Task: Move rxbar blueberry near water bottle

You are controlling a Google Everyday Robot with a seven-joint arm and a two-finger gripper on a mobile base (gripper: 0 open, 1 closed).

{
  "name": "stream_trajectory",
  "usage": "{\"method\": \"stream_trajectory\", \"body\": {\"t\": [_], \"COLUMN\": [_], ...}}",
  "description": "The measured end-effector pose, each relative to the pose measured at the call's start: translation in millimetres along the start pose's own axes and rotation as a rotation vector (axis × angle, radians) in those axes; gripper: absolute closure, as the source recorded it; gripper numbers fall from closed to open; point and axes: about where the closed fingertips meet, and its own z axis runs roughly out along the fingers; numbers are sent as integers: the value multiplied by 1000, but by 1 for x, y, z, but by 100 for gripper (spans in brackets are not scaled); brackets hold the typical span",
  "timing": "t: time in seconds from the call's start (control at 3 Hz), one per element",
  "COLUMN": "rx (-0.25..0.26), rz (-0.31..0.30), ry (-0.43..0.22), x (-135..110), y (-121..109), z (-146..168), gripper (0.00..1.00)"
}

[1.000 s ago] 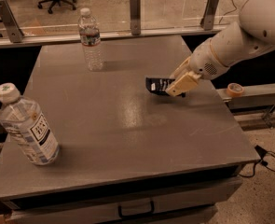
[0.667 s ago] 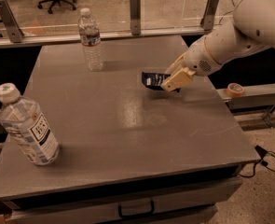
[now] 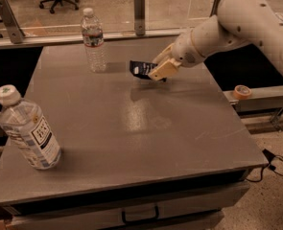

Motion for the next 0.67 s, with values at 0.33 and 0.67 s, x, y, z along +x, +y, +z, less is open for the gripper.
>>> {"method": "stream_trajectory", "body": {"t": [0.33,0.67], "rx": [59,101], "rz": [36,95], "ry": [-27,-54], "x": [-9,-16], "y": [-32,-56], "z": [31,57], "gripper": [100,100]}}
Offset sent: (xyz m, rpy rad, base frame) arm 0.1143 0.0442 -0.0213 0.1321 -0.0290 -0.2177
